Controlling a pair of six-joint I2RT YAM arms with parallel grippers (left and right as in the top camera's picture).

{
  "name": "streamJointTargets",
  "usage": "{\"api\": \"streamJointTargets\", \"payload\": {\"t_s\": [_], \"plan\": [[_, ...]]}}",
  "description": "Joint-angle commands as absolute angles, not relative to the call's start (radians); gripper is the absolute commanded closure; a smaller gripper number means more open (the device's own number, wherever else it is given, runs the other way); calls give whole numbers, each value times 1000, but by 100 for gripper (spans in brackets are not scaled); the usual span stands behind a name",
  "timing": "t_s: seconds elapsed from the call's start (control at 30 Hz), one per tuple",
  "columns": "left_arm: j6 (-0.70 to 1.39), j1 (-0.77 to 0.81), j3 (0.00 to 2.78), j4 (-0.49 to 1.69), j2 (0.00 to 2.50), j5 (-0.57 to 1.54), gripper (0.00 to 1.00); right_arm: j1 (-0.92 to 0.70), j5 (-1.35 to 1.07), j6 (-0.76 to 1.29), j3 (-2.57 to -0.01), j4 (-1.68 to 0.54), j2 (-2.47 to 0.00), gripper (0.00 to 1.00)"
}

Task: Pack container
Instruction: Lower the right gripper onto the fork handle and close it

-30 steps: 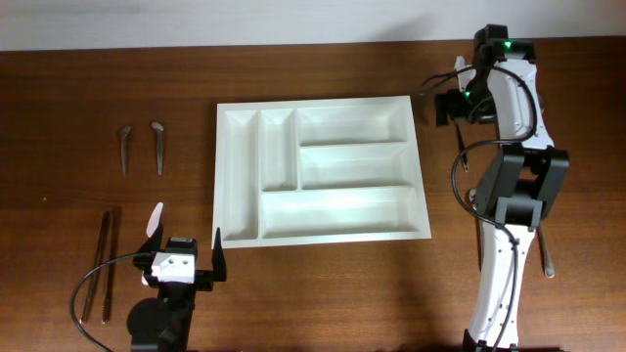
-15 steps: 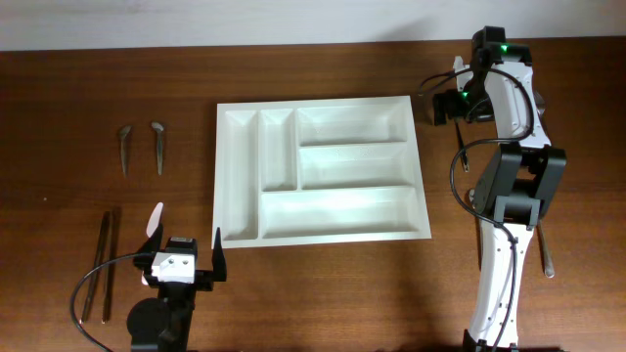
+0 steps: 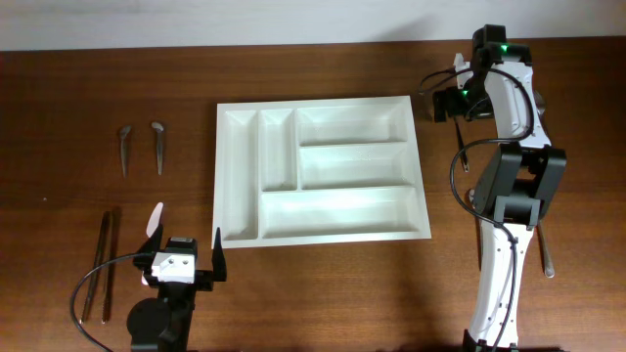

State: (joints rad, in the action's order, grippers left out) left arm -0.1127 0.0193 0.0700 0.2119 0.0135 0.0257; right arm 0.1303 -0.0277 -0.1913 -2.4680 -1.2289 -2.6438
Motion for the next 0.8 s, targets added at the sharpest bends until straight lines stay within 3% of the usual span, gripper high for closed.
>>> {"api": "streamJointTargets", "payload": {"t_s": [0.0, 0.77], "plan": [[-129, 15, 63, 208, 6, 30, 1, 124, -34, -195, -2479, -1236, -2674, 1], [-129, 15, 63, 208, 6, 30, 1, 125, -34, -206, -2477, -1206, -2677, 1]]}}
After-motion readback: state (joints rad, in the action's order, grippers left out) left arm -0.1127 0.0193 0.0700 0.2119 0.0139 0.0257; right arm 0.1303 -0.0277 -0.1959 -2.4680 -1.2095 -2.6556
